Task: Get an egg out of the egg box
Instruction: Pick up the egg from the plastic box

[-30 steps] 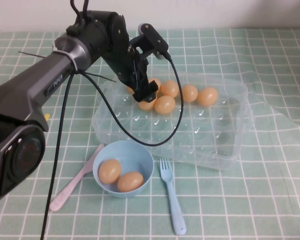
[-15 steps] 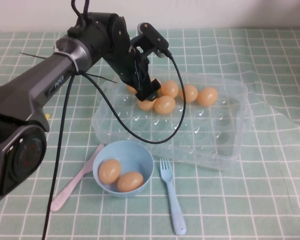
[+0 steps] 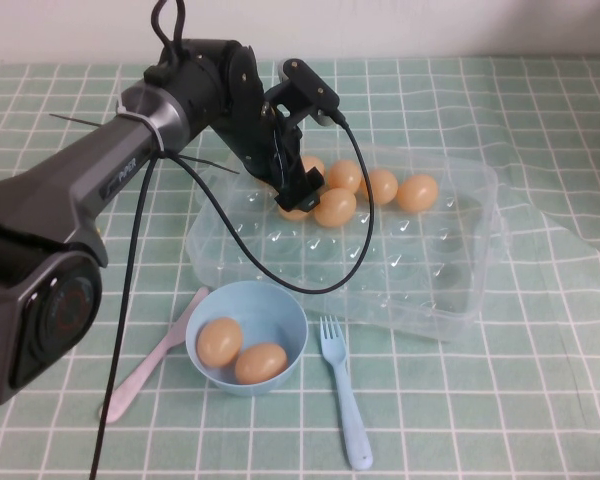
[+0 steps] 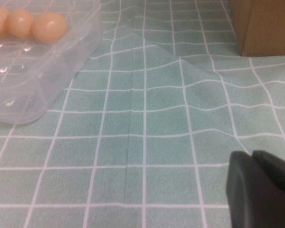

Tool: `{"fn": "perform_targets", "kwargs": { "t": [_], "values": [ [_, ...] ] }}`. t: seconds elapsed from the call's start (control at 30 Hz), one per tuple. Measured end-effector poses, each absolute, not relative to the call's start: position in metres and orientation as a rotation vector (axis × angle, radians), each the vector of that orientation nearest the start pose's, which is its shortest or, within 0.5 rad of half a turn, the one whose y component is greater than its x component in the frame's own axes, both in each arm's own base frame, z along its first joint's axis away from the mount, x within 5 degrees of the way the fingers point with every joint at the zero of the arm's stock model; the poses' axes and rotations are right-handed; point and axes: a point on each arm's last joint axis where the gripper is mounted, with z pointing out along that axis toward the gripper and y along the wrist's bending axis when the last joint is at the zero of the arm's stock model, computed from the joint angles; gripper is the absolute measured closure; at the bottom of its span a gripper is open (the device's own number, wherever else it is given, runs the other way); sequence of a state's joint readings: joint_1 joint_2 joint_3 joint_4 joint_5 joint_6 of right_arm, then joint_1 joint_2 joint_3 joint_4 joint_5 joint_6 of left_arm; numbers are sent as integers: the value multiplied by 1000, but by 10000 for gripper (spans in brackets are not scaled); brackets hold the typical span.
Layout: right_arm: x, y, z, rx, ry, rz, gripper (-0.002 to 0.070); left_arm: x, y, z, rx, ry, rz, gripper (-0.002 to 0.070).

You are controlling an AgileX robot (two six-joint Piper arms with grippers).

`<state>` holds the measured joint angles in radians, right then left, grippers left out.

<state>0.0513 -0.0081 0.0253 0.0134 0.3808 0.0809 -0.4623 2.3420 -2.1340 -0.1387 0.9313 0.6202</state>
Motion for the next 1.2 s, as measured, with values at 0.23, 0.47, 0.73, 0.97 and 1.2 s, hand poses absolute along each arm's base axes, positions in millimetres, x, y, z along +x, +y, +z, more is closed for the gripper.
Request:
{"fn": "perform_targets", "kwargs": {
  "t": [0.23, 0.47, 0.73, 0.97, 1.2],
  "values": [
    [52, 3, 171, 36, 1882, 104, 694, 462, -242, 211, 1284, 2272, -119, 87],
    [52, 3, 171, 36, 1882, 104, 694, 463, -242, 210, 1282, 2274, -125, 153],
    [52, 3, 171, 36, 1882, 104, 694, 461, -242, 209, 1291, 2293, -133, 188],
    [52, 3, 171, 36, 1882, 104, 694, 459, -242, 208, 1299, 2315, -146, 335],
    [52, 3, 171, 36, 1882, 104, 694, 458, -241, 207, 1307, 2328, -151, 351]
  ]
}}
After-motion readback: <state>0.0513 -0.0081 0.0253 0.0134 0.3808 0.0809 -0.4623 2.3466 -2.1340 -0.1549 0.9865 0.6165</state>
